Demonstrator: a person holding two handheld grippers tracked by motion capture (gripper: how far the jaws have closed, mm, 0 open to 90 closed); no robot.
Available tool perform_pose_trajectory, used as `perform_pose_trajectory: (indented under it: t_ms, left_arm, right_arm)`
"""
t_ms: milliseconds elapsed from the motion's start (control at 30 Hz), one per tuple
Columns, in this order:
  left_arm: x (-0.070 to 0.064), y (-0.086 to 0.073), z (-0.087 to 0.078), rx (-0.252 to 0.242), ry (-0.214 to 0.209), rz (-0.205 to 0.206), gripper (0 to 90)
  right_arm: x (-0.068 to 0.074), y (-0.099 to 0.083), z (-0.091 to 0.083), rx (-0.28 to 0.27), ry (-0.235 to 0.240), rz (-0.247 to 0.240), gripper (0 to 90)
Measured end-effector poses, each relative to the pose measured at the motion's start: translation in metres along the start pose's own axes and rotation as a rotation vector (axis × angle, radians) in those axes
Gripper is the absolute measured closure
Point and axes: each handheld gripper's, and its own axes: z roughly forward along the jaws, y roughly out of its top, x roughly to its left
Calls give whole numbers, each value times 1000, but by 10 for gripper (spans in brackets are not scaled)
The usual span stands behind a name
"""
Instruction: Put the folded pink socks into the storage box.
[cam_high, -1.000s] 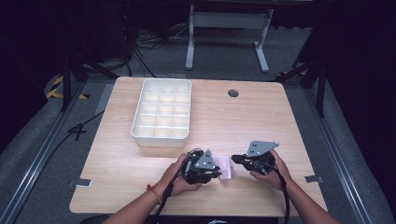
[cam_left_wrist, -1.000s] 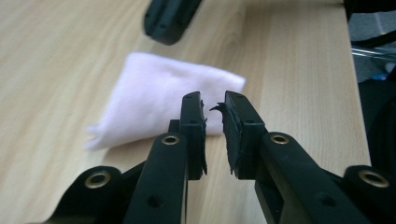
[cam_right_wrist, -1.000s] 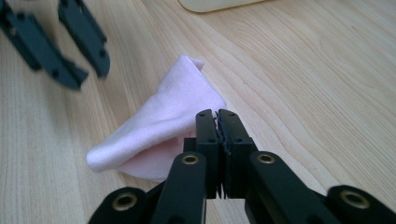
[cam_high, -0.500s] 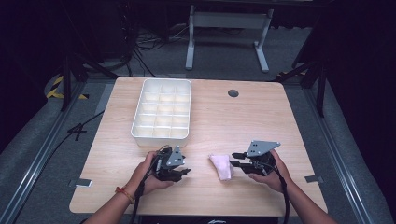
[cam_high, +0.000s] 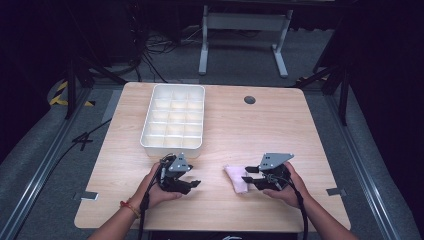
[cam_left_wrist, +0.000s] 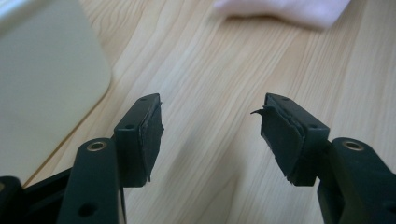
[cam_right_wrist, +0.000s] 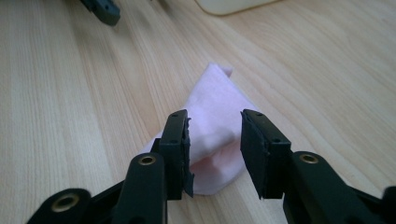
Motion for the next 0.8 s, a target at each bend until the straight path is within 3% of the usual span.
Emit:
perform_pose_trajectory:
  t_ms: [233, 567, 800]
  left_arm:
    - [-6, 22, 27, -6, -73, -26, 329]
    - [-15, 47, 63, 5, -179, -83, 279]
    - [-16, 58, 78, 10, -223, -120, 273]
  right_arm:
    - [-5, -7, 12, 53, 10, 13, 653]
    - [-8, -11, 14, 58, 34, 4, 688]
    - [-8, -12, 15, 60, 47, -13, 722]
